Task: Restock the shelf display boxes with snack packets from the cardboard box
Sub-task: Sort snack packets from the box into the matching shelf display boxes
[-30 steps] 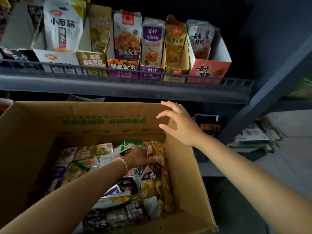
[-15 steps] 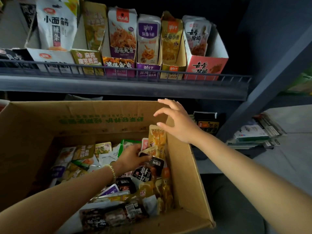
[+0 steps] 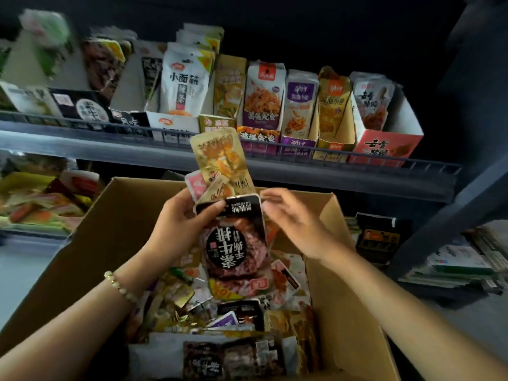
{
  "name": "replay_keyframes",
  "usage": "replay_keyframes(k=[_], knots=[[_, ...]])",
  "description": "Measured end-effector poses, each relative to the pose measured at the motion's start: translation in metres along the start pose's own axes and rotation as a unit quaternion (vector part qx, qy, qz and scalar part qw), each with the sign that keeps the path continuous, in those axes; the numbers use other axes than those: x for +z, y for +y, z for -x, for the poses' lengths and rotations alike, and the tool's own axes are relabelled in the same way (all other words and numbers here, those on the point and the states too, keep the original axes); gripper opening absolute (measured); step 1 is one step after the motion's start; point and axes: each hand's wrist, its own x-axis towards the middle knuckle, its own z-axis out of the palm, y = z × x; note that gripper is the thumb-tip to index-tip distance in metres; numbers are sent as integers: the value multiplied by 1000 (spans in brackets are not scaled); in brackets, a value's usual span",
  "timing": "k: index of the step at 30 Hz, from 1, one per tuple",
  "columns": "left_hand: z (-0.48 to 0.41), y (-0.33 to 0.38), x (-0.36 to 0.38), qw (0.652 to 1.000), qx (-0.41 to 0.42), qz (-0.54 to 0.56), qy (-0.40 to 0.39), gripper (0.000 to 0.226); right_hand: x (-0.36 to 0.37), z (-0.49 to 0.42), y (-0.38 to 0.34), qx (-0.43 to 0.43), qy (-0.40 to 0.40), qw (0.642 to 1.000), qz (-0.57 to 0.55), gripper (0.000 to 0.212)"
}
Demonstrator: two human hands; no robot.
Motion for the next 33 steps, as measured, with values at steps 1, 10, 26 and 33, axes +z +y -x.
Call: replay_keyframes(k=[1,10,26,33], knots=[[-1,2,-2,999,-10,32,24,20,12,-4,-5,-2,-19,1000,12,58],[1,4,-32,960,-228,157,27,49,58,-20,5,46,-5,993,-112,59],[7,3,-28,989,-121,-17,-88,52,57,-19,6,54,85,966,-238,40],[5,0,-29,991,-119,24,-49,40,50,-16,5,42,76,967,-240,41]])
